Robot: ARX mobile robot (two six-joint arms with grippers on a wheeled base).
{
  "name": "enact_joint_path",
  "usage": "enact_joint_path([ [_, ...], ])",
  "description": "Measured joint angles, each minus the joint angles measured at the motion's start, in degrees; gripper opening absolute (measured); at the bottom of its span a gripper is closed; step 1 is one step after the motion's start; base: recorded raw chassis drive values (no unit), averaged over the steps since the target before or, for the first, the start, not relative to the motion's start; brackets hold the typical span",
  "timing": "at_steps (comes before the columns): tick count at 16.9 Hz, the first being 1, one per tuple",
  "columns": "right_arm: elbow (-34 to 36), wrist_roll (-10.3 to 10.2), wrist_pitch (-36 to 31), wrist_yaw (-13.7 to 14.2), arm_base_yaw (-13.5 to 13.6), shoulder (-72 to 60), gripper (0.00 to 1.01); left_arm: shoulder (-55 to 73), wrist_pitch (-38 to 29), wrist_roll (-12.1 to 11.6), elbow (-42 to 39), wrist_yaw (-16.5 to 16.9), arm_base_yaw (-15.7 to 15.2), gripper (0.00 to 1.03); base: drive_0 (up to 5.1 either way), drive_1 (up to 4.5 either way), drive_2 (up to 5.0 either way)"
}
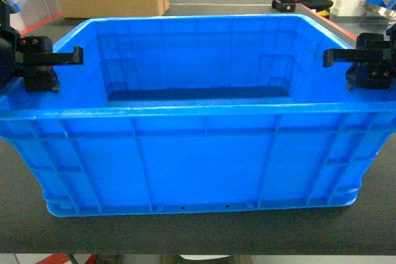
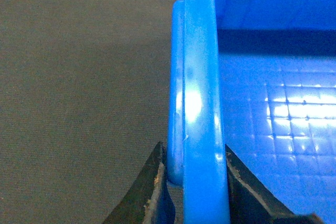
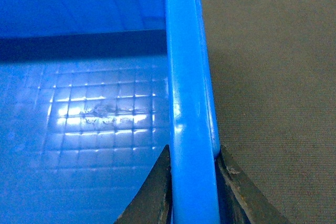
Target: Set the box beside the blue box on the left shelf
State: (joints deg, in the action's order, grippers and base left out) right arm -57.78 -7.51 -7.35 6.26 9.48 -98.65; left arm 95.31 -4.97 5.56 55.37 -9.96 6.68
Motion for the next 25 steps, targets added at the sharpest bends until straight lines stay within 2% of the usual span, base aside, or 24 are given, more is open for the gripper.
enact_joint_path([
  [2,0.2,-0.2,-1.1,0.5,0.4,0.0,0.16,-0.1,-0.7,-0.1,-0.1,-0.6,0.0,0.21,0.0,0.0,0.0],
  [6,3.3,-1.7,-2.9,0.8,0.6,4.2,0.16,-4.2,-5.4,-2.2,-3.9,-2.6,1.2,0.21,0.0,0.0,0.0],
  [8,5.1,-1.6,-4.4,1.5,0.6,9.3,0.16,-9.0,-8.3,-2.5,-5.8,-3.6,2.3,0.2,0.0,0.0,0.0],
  [10,7.4,-1.4,-6.8,2.8,0.6,15.1,0.15,-15.3,-13.8,-3.7,-8.1,-5.4,3.8,0.2,0.0,0.0,0.0],
  [11,9.4,-0.9,-9.2,3.8,0.7,18.4,0.14,-17.9,-17.7,-5.1,-10.1,-6.6,4.5,0.2,0.0,0.0,0.0],
  [13,14.0,0.8,-14.6,6.4,1.2,23.8,0.14,-22.4,-27.0,-8.4,-15.0,-9.5,6.2,0.2,0.0,0.0,0.0],
  [14,16.9,1.6,-17.3,8.2,1.8,26.4,0.14,-24.6,-30.2,-9.1,-17.3,-10.3,7.0,0.2,0.0,0.0,0.0],
  [18,24.0,2.1,-16.6,9.2,1.8,33.7,0.14,-31.7,-30.9,-8.5,-25.8,-12.8,9.3,0.2,0.0,0.0,0.0],
  [25,25.0,3.0,-16.7,10.1,2.5,34.0,0.14,-32.0,-31.0,-8.6,-26.9,-13.7,9.7,0.2,0.0,0.0,0.0],
])
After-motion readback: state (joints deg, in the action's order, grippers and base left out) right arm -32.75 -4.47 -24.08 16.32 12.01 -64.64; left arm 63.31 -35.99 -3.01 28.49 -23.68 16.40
